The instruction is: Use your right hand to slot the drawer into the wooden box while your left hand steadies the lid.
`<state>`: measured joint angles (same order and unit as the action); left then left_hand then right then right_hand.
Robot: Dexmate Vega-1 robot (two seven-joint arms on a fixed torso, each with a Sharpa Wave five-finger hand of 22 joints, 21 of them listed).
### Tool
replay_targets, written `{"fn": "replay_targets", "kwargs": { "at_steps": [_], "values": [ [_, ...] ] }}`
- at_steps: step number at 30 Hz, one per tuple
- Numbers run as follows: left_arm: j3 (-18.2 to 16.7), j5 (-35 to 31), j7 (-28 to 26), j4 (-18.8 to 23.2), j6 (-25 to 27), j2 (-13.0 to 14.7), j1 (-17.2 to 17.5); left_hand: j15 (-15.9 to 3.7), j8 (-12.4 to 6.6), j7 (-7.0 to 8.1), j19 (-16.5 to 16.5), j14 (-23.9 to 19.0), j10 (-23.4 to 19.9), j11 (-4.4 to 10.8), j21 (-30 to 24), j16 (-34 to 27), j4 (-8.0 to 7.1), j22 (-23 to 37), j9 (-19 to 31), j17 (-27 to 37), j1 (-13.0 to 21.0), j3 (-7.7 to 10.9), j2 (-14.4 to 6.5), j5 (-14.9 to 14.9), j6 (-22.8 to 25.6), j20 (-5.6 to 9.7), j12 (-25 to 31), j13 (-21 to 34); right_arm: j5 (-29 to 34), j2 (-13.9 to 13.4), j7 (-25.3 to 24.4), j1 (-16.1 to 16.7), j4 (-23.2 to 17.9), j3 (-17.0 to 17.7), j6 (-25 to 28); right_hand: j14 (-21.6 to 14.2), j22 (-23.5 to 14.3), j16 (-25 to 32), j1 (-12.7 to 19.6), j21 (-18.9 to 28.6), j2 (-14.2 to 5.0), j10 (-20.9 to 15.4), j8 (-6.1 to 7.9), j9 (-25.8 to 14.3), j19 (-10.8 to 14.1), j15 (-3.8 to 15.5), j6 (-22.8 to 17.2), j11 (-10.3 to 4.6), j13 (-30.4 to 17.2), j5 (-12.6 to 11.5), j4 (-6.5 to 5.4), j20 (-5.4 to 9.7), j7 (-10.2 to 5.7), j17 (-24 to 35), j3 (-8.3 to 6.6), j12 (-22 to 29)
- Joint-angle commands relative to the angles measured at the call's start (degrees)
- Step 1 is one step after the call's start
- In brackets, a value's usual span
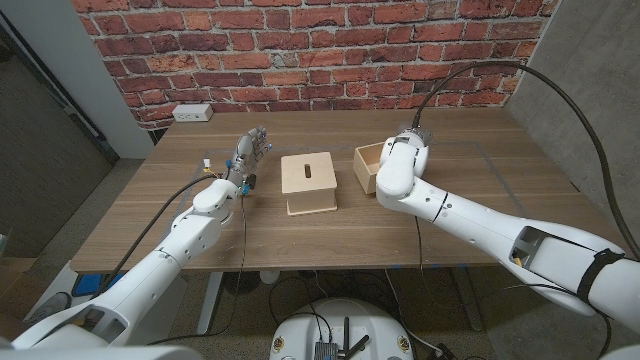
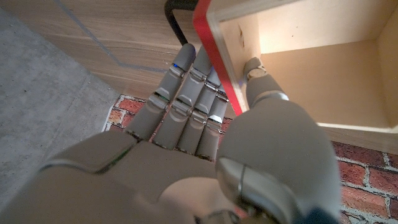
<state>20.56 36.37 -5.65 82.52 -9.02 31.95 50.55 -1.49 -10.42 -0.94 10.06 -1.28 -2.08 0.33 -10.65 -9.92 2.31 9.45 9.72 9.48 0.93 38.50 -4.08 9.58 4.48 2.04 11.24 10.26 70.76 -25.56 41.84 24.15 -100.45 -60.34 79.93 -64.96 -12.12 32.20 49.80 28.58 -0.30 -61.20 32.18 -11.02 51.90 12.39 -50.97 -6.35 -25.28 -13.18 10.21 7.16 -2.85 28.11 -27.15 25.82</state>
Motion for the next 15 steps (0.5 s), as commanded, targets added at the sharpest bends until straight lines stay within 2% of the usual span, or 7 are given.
{"fn": "replay_targets", "kwargs": {
  "at_steps": [1,15],
  "values": [
    [-0.2,-0.08,-0.38,0.07,-0.7,-0.21,0.29,0.08,-0.39,0.02,0.56,-0.64,-0.99,0.06,-0.54,-0.36,0.26,0.31,0.35,0.15,0.26,0.09,-2.92,0.28,0.83,3.95,0.36,0.07,9.15,3.21,5.44,1.07,2.62,0.5,0.05,-0.87,-0.32,0.05,4.1,0.45,-3.45,-4.3,1.45,-0.36,0.48,0.66,-5.31,-3.82,-0.15,-0.5,-0.3,4.37,-1.41,0.24,-0.65,-0.02],
    [-0.09,-0.62,-0.55,-0.91,-2.12,-0.96,0.04,-0.1,-0.55,0.03,1.36,-1.31,-1.87,0.03,-0.74,-0.43,0.48,0.31,0.35,0.13,0.37,0.21,-2.95,0.28,1.73,3.99,0.55,0.08,15.21,7.14,10.41,1.17,6.71,1.13,-0.25,-1.07,-0.32,-0.28,4.35,1.18,-3.35,-4.39,1.35,-0.39,0.55,0.71,-5.53,-3.82,-0.43,-0.67,-0.24,4.43,-1.39,0.57,-0.74,-0.38]
  ]
}}
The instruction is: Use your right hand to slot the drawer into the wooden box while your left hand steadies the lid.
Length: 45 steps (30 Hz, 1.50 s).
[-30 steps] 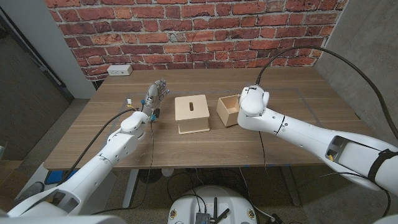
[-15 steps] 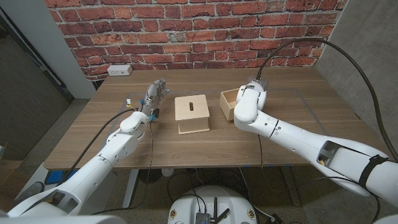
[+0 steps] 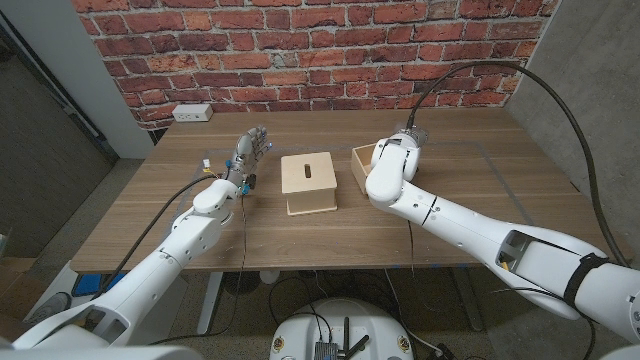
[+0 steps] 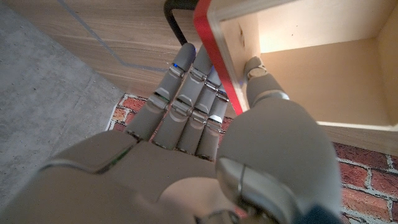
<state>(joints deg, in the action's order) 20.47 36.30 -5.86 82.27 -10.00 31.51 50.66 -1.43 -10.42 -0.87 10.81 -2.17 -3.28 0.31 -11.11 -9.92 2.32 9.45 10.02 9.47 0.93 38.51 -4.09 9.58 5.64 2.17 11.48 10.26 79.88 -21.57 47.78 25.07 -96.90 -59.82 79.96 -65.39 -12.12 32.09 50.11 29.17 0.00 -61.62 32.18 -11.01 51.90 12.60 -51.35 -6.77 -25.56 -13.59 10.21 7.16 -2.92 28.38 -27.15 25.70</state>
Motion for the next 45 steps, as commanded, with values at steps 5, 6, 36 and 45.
{"fn": "replay_targets", "kwargs": {
  "at_steps": [5,6,36,45],
  "values": [
    [0.06,-0.96,-0.72,-0.7,-1.51,-0.74,-0.18,-0.21,-0.57,-0.11,0.78,-0.71,-0.9,0.14,-0.3,-0.46,0.58,0.31,0.06,0.12,0.43,0.27,-2.99,0.29,0.82,3.87,0.35,0.08,9.31,4.82,6.09,1.37,4.07,2.35,-1.74,-0.77,-0.32,-0.31,4.03,0.89,-3.64,-4.11,1.21,-0.41,0.42,0.45,-5.03,-3.45,-0.25,-0.31,-0.31,4.41,-1.21,0.47,-0.73,-0.42],
    [0.08,-1.01,-0.93,-0.52,-1.32,-0.72,-0.15,-0.22,-0.57,-0.07,0.83,-0.71,-0.97,0.14,-0.3,-0.44,0.61,0.31,0.06,0.12,0.45,0.29,-3.0,0.29,0.88,3.87,0.36,0.08,10.25,5.37,6.47,1.62,4.5,2.82,-1.97,-0.76,-0.31,-0.34,4.03,0.93,-3.66,-4.09,1.21,-0.41,0.38,0.45,-5.07,-3.47,-0.24,-0.32,-0.33,4.4,-1.23,0.48,-0.74,-0.47],
    [-0.61,-0.83,-0.17,-1.98,-3.96,-1.2,0.24,-0.34,-0.52,-0.18,1.57,-1.59,-1.8,0.19,-0.31,-0.36,1.34,0.31,0.07,0.06,0.84,0.68,-3.13,0.26,1.78,3.88,0.34,0.08,23.96,18.67,8.66,9.11,11.18,16.51,-14.59,-1.07,-0.27,-1.11,4.16,2.37,-3.65,-4.26,0.81,-0.49,-0.11,0.52,-5.09,-3.57,-0.93,-0.59,-0.37,4.47,-1.16,1.22,-0.81,-1.27],
    [-0.51,-0.27,1.31,-3.55,-4.23,-1.35,-0.43,-0.36,-0.45,-0.16,1.6,-1.56,-1.88,0.14,-0.26,-0.27,1.48,0.31,0.08,0.07,0.88,0.76,-3.15,0.26,1.83,3.89,0.29,0.09,24.74,20.8,8.06,9.35,12.85,17.65,-14.75,-1.4,-0.25,-1.13,4.3,2.79,-3.77,-4.46,0.73,-0.5,-0.01,0.6,-5.13,-3.7,-1.08,-0.66,-0.34,4.48,-1.26,1.45,-0.87,-1.39]
  ]
}}
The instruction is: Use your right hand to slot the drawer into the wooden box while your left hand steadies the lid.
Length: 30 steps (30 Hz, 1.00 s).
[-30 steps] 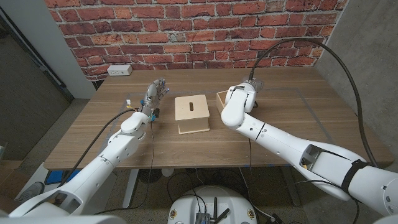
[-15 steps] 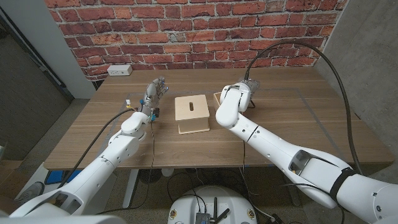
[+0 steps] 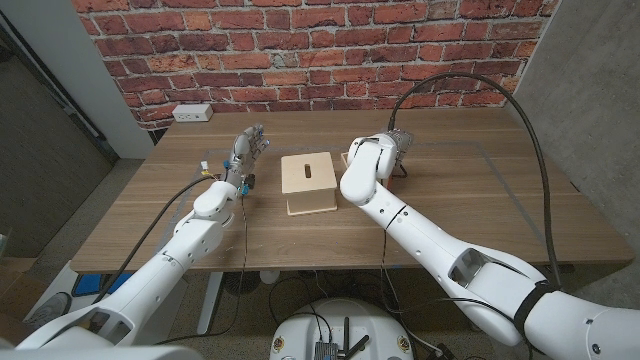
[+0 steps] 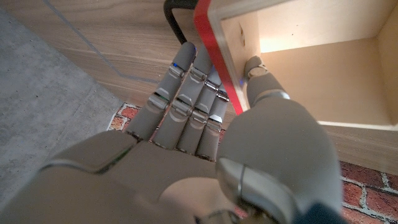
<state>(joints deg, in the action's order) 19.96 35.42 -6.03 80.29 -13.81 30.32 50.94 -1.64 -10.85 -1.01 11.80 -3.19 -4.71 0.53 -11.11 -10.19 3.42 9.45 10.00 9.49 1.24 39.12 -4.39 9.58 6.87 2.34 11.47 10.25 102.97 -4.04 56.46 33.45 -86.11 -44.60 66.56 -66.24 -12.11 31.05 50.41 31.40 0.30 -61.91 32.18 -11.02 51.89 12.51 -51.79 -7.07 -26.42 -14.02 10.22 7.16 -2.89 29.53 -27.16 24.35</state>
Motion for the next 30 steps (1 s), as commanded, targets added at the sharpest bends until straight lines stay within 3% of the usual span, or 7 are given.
{"fn": "replay_targets", "kwargs": {
  "at_steps": [1,16,30],
  "values": [
    [0.02,0.58,1.45,-1.7,-0.37,-0.17,-0.8,-0.15,0.0,-0.04,0.6,-0.55,-0.46,-0.1,-0.25,0.0,0.4,0.31,0.09,0.05,0.57,0.15,-2.86,0.26,0.59,3.74,0.28,0.09,1.37,3.26,-0.89,1.04,1.92,2.45,-1.55,-0.58,-0.25,-0.09,4.0,0.59,-4.06,-4.17,0.71,-0.5,-0.04,0.66,-4.66,-3.4,-0.22,-0.23,-0.35,4.49,-1.36,0.34,-0.85,-0.08],
    [0.39,0.22,1.77,-2.74,-0.63,-0.45,-1.61,-0.21,0.07,-0.04,0.67,-0.59,-0.48,-0.12,-0.2,0.06,0.57,0.32,0.1,0.07,0.6,0.27,-2.91,0.25,0.69,3.73,0.18,0.1,0.44,5.01,-2.66,0.57,3.74,2.48,-0.17,-0.91,-0.22,-0.35,4.08,1.32,-4.08,-4.47,0.52,-0.53,-0.01,0.67,-4.61,-3.61,-0.51,-0.33,-0.35,4.62,-1.23,0.68,-0.9,-0.34],
    [-0.29,-1.23,-4.7,7.42,2.62,2.03,4.78,-0.25,-0.12,-0.07,1.1,-1.03,-1.22,0.29,-0.25,0.02,0.93,0.33,0.12,0.04,0.78,0.55,-3.12,0.29,1.6,3.73,0.31,0.11,-1.11,5.05,-4.31,0.41,4.1,1.75,1.23,-1.11,-0.17,-0.69,4.1,1.96,-4.03,-4.7,0.45,-0.55,-0.06,0.67,-4.82,-3.72,-0.64,-0.42,-0.36,4.65,-1.17,0.95,-0.95,-0.7]
  ]
}}
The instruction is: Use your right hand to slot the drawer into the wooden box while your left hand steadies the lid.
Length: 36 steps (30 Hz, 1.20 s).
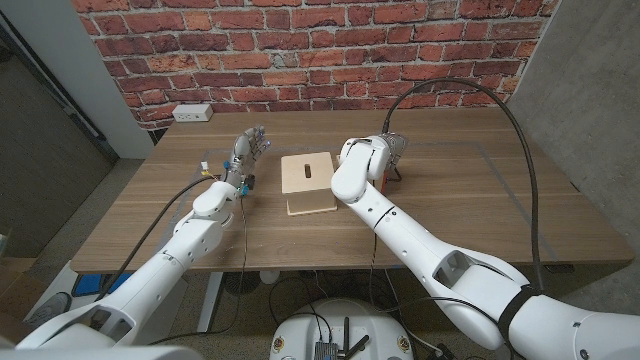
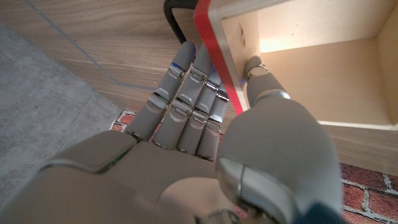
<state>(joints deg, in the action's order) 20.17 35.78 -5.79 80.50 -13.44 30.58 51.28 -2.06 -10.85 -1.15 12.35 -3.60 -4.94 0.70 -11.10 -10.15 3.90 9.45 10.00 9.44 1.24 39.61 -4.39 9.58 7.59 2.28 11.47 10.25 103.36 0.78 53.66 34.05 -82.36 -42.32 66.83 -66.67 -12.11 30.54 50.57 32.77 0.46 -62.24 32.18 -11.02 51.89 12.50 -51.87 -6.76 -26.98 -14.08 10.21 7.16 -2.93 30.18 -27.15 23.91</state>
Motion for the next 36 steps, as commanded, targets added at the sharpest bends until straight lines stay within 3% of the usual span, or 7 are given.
{"fn": "replay_targets", "kwargs": {
  "at_steps": [1,9,22,36],
  "values": [
    [-0.6,-1.8,-5.62,8.11,2.55,1.95,4.96,0.11,-0.15,0.07,0.61,-0.65,-1.18,0.04,-0.26,-0.02,0.49,0.33,0.13,0.08,0.8,0.09,-3.13,0.29,1.01,3.81,0.37,0.12,-1.56,0.41,-1.62,-0.3,0.62,-0.56,1.3,-0.72,-0.16,-0.19,3.92,0.64,-4.19,-4.3,0.42,-0.55,-0.09,0.66,-4.72,-3.98,-0.12,-0.37,-0.37,4.67,-1.15,0.32,-0.94,-0.31],
    [-0.6,-5.07,-6.4,12.54,3.86,5.49,6.68,-0.09,-0.28,0.17,1.06,-1.14,-1.9,0.38,-0.33,-0.05,0.95,0.33,0.14,0.03,1.02,0.24,-3.06,0.32,1.79,3.82,0.5,0.13,-4.39,-0.17,-3.28,-0.65,0.4,-1.18,2.16,-0.72,-0.14,-0.41,3.95,0.89,-4.18,-4.43,0.33,-0.56,-0.21,0.66,-4.68,-3.94,-0.13,-0.43,-0.36,4.68,-1.07,0.41,-1.0,-0.49],
    [-1.73,-14.09,-7.03,18.07,3.61,12.7,9.33,-1.36,-0.84,2.17,2.37,-2.92,-4.08,1.77,-0.49,-0.17,2.54,0.32,0.16,-0.06,1.57,0.44,-2.47,0.32,5.05,4.06,0.85,0.13,-7.55,-1.39,-3.9,-1.81,0.49,-3.28,4.83,-0.91,-0.09,-0.69,3.91,1.43,-4.12,-4.57,0.27,-0.58,-0.45,0.66,-4.91,-3.95,-0.4,-0.52,-0.37,4.68,-1.1,0.68,-1.0,-0.77],
    [-1.87,-24.97,-8.56,21.86,3.71,16.95,10.35,-2.97,-1.03,3.54,3.45,-4.63,-6.3,3.22,-0.51,-0.23,3.22,0.33,0.16,-0.02,1.46,0.68,-2.35,0.3,7.97,4.78,1.11,0.12,-9.58,-2.26,-5.61,-2.32,0.8,-4.91,9.15,-0.98,-0.04,-0.99,3.92,1.9,-4.13,-4.68,0.13,-0.59,-0.56,0.66,-4.88,-3.99,-0.49,-0.62,-0.38,4.66,-1.04,0.85,-1.07,-1.08]
  ]
}}
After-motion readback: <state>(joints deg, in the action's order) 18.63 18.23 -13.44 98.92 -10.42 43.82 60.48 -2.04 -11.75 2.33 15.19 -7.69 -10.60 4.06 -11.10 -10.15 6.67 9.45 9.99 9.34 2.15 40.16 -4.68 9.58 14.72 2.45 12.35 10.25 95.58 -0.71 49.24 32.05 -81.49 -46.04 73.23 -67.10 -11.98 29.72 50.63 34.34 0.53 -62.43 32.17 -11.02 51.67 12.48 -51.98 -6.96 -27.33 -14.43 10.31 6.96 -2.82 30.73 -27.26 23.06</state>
